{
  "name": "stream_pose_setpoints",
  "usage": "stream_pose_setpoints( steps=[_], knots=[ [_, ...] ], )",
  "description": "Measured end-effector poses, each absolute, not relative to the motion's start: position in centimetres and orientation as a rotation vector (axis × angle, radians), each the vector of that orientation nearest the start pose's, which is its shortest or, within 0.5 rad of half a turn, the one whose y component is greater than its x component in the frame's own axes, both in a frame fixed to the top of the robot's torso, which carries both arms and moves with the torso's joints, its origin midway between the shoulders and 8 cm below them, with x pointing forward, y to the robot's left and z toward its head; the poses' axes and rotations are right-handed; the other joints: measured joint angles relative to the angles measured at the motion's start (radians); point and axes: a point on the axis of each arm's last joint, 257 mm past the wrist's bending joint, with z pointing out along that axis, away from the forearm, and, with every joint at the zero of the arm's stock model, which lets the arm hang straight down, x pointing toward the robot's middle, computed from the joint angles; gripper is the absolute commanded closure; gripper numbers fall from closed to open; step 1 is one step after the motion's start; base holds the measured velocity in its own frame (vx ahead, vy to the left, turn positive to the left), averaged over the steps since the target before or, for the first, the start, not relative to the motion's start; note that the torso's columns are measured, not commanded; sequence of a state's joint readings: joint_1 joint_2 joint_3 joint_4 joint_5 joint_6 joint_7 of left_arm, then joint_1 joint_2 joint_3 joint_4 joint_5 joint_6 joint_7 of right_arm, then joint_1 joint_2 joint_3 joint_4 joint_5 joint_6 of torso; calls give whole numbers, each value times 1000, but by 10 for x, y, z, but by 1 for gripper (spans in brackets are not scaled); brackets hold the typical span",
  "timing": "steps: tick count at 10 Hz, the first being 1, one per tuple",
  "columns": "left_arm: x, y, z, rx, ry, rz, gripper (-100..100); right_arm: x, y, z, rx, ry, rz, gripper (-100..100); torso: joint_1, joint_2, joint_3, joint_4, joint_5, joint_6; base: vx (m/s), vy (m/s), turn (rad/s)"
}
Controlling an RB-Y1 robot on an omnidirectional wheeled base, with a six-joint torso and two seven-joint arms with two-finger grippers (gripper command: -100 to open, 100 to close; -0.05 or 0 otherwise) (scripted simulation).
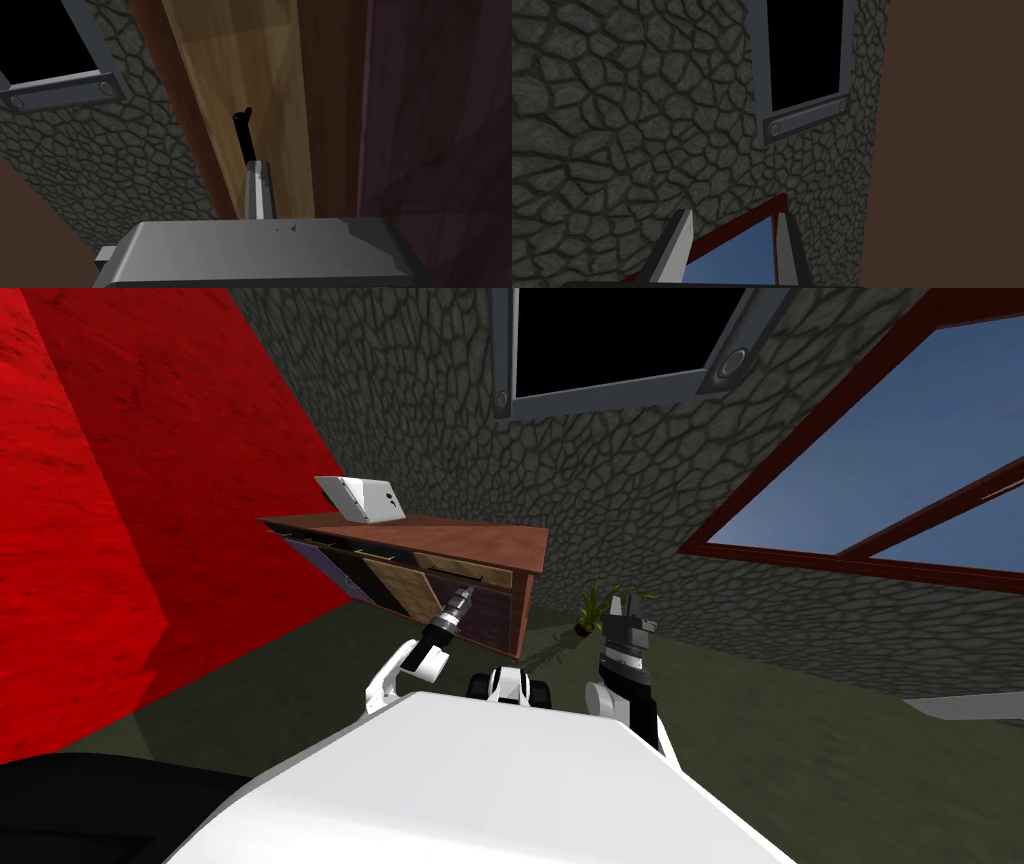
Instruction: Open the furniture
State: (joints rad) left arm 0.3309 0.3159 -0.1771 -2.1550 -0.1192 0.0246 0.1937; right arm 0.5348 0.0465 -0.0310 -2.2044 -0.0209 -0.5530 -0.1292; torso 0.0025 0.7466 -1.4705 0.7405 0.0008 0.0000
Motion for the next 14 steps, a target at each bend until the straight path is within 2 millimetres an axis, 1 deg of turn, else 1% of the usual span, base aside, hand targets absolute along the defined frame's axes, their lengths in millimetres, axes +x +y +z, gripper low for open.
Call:
stream_pose_setpoints(
  steps=[2, 3, 5, 7, 9, 11, 12, 13, 14],
  knots=[
    [435, 198, -111, -845, 1272, -1310, 100, 342, -303, -10, 792, 551, 1374, 0, -3, -7, -4, -2, -1, 0, -144, 27, 19],
    [435, 197, -111, -845, 1272, -1310, -100, 342, -303, -10, 792, 551, 1374, 0, -4, -14, -9, -4, -1, 0, 66, 6, -30],
    [437, 199, -108, -843, 1270, -1304, -100, 342, -303, -10, 792, 551, 1374, 0, -5, -21, -13, -6, -1, 0, 144, -21, -19],
    [438, 200, -106, -841, 1268, -1299, -100, 342, -303, -10, 792, 551, 1374, 0, -3, -11, -7, -3, -1, 0, 165, -35, -24],
    [439, 201, -105, -840, 1267, -1296, -100, 342, -303, -10, 792, 551, 1374, 0, -2, -2, -2, -1, -1, 0, 79, -24, -5],
    [436, 201, -97, -838, 1266, -1295, -100, 342, -303, -10, 792, 551, 1374, 0, -1, -9, -6, -3, 0, 0, 96, -6, -7],
    [436, 201, -96, -840, 1266, -1294, 100, 342, -303, -10, 792, 551, 1374, 0, -1, -7, -5, -2, 0, 0, -83, 13, 17],
    [439, 201, -100, -841, 1267, -1294, 100, 342, -303, -10, 792, 551, 1374, 0, -1, -1, -1, -1, 0, 0, -51, 9, -3],
    [439, 200, -99, -837, 1263, -1299, 100, 342, -303, -10, 792, 551, 1374, 0, -2, -5, -2, -2, 0, 0, -112, 17, 39]
  ],
)
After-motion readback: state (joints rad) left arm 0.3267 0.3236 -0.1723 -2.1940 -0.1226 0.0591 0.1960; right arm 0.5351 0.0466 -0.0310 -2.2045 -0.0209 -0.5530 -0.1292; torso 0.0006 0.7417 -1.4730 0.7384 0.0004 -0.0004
